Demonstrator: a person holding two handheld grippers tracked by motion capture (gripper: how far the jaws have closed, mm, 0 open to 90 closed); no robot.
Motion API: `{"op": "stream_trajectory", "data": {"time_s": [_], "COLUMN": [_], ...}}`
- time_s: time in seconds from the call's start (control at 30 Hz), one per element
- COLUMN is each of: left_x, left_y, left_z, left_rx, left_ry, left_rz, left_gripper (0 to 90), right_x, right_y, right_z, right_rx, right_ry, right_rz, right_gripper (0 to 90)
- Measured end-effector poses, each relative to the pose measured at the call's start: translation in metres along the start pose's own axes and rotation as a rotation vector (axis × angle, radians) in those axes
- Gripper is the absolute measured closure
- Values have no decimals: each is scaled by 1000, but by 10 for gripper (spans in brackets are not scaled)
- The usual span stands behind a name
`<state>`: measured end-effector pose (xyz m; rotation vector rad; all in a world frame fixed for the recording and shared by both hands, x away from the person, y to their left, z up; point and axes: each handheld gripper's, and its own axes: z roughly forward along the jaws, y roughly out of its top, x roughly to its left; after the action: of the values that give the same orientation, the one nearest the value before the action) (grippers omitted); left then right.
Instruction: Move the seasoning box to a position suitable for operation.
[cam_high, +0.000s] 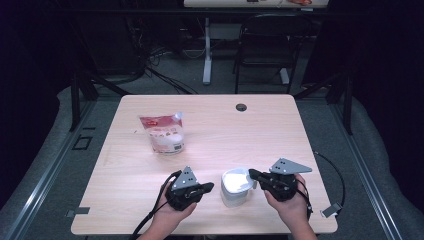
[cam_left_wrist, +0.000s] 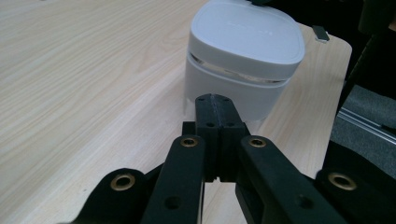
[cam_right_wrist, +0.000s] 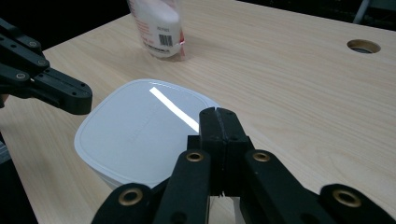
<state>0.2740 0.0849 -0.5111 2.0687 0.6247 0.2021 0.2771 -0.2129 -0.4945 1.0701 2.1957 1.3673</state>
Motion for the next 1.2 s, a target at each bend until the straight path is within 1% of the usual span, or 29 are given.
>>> {"op": "stream_trajectory", "data": {"time_s": [0.07, 0.2, 0.3, 0.53, 0.6, 0.93, 1.0, 1.07, 1.1, 1.2], "left_x": [-1, -2, -3, -5, -7, -9, -10, -10, -10, -10], "left_y": [1, 2, 4, 6, 6, 8, 9, 9, 9, 10], "left_z": [2, 4, 6, 13, 14, 17, 18, 18, 18, 17], "left_rx": [-3, 1, 2, 12, 10, 12, 15, 18, 15, 12], "left_ry": [-5, -11, -22, -37, -39, -52, -52, -51, -52, -56], "left_rz": [-4, 2, -3, 10, 9, 17, 27, 30, 28, 31], "left_gripper": [900, 900, 900, 900, 900, 900, 900, 900, 900, 900], "right_x": [0, -1, -1, -1, 0, -1, 0, 0, 1, 5], "right_y": [0, -1, -1, -1, -1, -2, -3, -3, -4, -4], "right_z": [0, 0, 0, 0, 0, -1, 0, -1, -1, -3], "right_rx": [-4, -4, -4, -4, -4, -8, -17, -15, -23, -18], "right_ry": [2, 4, 2, 1, 1, -1, -1, -1, -1, -10], "right_rz": [4, 8, 7, 5, 4, 7, 9, 3, 6, -17], "right_gripper": [900, 900, 900, 900, 900, 900, 900, 900, 900, 900]}}
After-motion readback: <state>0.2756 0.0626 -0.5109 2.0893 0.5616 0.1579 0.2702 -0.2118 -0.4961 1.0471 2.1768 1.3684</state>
